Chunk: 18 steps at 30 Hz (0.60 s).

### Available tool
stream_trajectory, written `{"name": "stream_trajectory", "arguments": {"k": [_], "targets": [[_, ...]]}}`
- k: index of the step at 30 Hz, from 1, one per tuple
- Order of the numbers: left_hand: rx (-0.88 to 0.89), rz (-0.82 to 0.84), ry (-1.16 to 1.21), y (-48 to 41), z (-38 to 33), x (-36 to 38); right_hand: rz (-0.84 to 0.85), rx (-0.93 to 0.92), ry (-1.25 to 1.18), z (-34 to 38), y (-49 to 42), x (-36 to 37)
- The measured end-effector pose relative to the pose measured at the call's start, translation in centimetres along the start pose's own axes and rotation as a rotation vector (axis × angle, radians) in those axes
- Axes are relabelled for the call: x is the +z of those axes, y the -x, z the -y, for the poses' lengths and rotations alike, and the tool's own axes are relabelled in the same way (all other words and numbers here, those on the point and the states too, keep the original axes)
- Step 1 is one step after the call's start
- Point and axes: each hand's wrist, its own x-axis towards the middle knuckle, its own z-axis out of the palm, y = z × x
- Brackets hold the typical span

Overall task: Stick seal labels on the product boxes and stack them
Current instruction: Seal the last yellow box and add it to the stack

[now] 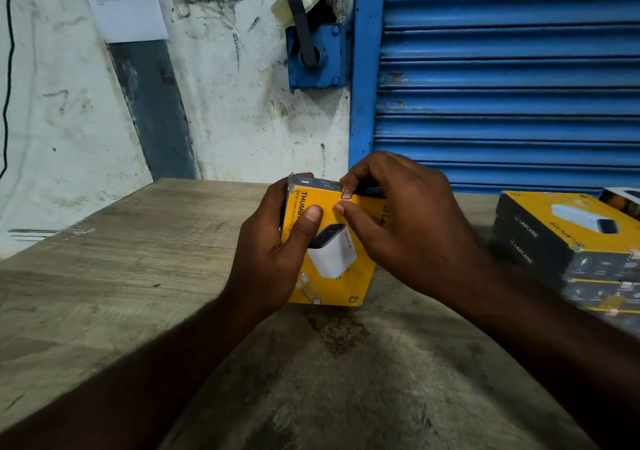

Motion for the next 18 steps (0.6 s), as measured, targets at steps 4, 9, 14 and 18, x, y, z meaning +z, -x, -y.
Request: {"name": "stream_trajectory", "arguments": {"k": [4,9,14,18], "targets": [[0.01,-0.001,-0.011,0.0,-0.08,-0.06,0.018,-0.002,0.029,0.06,-0.18,-0.24],[0.006,-0.004,-0.015,-0.04,-0.21,-0.09,0.04,0.034,0.013,0.25,-0.25,-0.36],[0.01,-0.005,-0.012,-0.04,-0.11,-0.13,0.042,0.083,-0.026,0.28,-0.34,-0.38],[0.019,-0.005,-0.006,-0.06,0.03,-0.14,0.044,0.084,-0.027,0.29,-0.31,-0.28]]}}
